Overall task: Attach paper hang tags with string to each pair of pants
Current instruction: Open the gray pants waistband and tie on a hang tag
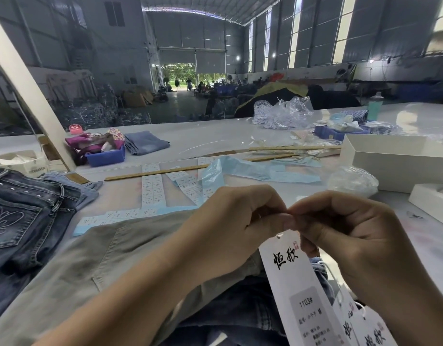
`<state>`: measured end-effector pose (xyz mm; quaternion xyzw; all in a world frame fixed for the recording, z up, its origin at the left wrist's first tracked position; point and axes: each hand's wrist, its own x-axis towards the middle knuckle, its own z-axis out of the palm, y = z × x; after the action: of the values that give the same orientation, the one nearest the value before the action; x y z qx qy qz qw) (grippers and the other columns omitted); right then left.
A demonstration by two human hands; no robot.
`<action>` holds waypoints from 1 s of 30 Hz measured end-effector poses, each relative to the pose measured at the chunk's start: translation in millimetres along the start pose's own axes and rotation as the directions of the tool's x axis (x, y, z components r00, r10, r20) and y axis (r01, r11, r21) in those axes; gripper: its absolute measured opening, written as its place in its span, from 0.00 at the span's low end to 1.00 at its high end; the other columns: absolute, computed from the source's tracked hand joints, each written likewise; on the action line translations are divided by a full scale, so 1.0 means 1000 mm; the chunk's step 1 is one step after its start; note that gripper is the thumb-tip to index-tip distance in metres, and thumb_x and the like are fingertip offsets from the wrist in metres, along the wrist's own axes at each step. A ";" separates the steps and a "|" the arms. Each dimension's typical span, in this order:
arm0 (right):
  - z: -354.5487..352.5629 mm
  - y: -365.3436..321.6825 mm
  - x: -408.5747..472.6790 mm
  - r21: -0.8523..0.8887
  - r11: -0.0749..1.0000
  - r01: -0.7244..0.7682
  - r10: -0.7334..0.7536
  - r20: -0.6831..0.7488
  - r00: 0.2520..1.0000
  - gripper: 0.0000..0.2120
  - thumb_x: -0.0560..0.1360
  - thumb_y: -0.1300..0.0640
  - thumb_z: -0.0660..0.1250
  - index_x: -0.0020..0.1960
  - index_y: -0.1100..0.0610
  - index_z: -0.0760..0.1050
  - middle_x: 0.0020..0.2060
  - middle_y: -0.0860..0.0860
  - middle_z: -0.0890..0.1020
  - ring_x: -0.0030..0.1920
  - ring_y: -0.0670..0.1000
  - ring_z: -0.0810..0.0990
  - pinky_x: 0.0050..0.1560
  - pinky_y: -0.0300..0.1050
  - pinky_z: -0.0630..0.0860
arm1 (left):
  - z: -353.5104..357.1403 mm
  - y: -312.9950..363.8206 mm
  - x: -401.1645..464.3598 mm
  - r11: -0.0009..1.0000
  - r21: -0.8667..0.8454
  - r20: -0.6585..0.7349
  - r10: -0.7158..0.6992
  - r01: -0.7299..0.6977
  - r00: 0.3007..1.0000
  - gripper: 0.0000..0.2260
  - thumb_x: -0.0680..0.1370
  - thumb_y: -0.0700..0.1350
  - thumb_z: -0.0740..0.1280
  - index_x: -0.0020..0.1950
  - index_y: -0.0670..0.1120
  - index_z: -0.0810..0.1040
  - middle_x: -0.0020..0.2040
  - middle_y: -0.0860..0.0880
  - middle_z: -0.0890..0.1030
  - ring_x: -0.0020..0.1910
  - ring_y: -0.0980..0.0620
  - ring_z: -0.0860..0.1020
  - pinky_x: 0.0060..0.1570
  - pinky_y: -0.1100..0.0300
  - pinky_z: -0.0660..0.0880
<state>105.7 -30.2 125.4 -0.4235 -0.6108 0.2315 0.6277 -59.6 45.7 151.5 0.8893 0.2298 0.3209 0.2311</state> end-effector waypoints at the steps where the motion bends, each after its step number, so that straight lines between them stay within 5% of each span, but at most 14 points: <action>1: -0.001 0.000 0.001 0.016 1.000 0.005 -0.006 0.017 1.000 0.08 0.65 0.53 0.78 0.43 0.50 0.83 0.29 0.55 0.81 0.27 0.49 0.78 0.30 0.39 0.76 | 0.000 -0.001 0.000 0.999 -0.045 0.012 -0.017 0.017 1.000 0.04 0.76 0.50 0.71 0.43 0.51 0.80 0.33 0.62 0.78 0.36 0.66 0.76 0.36 0.71 0.71; 8: -0.005 0.002 0.004 0.168 0.986 -0.015 -0.014 0.168 0.986 0.18 0.65 0.42 0.77 0.50 0.48 0.77 0.35 0.54 0.80 0.29 0.50 0.75 0.31 0.39 0.74 | -0.001 -0.015 0.005 0.971 -0.227 0.073 -0.060 0.075 0.996 0.12 0.67 0.62 0.72 0.41 0.55 0.79 0.34 0.59 0.78 0.33 0.61 0.73 0.34 0.66 0.70; 22: 0.000 -0.007 0.011 0.161 0.981 -0.111 0.040 0.390 0.920 0.17 0.64 0.42 0.78 0.47 0.48 0.77 0.34 0.51 0.78 0.31 0.47 0.75 0.31 0.37 0.74 | -0.012 -0.023 0.004 0.942 -0.321 0.126 -0.058 0.096 0.990 0.14 0.60 0.56 0.77 0.38 0.51 0.80 0.33 0.54 0.77 0.33 0.57 0.73 0.35 0.61 0.69; 27: 0.008 -0.007 0.014 0.011 0.992 -0.127 0.119 0.295 0.948 0.10 0.69 0.62 0.74 0.41 0.48 0.77 0.33 0.51 0.78 0.29 0.48 0.75 0.29 0.40 0.74 | -0.015 -0.025 -0.001 0.971 -0.198 0.043 -0.128 0.134 0.991 0.13 0.63 0.54 0.80 0.39 0.53 0.78 0.34 0.60 0.77 0.31 0.63 0.71 0.31 0.69 0.67; 30: 0.015 0.002 0.012 -0.134 0.979 -0.155 0.171 0.119 0.978 0.16 0.73 0.71 0.70 0.40 0.50 0.79 0.30 0.53 0.79 0.27 0.52 0.74 0.27 0.43 0.72 | -0.013 -0.025 -0.006 0.987 0.067 -0.041 -0.147 0.149 0.988 0.15 0.68 0.61 0.74 0.50 0.59 0.78 0.48 0.64 0.76 0.44 0.65 0.75 0.40 0.70 0.72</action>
<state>93.9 -15.9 129.1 -0.4944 -0.6267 0.2709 0.5380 -78.7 65.5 143.5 0.8713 0.3103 0.3108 0.2190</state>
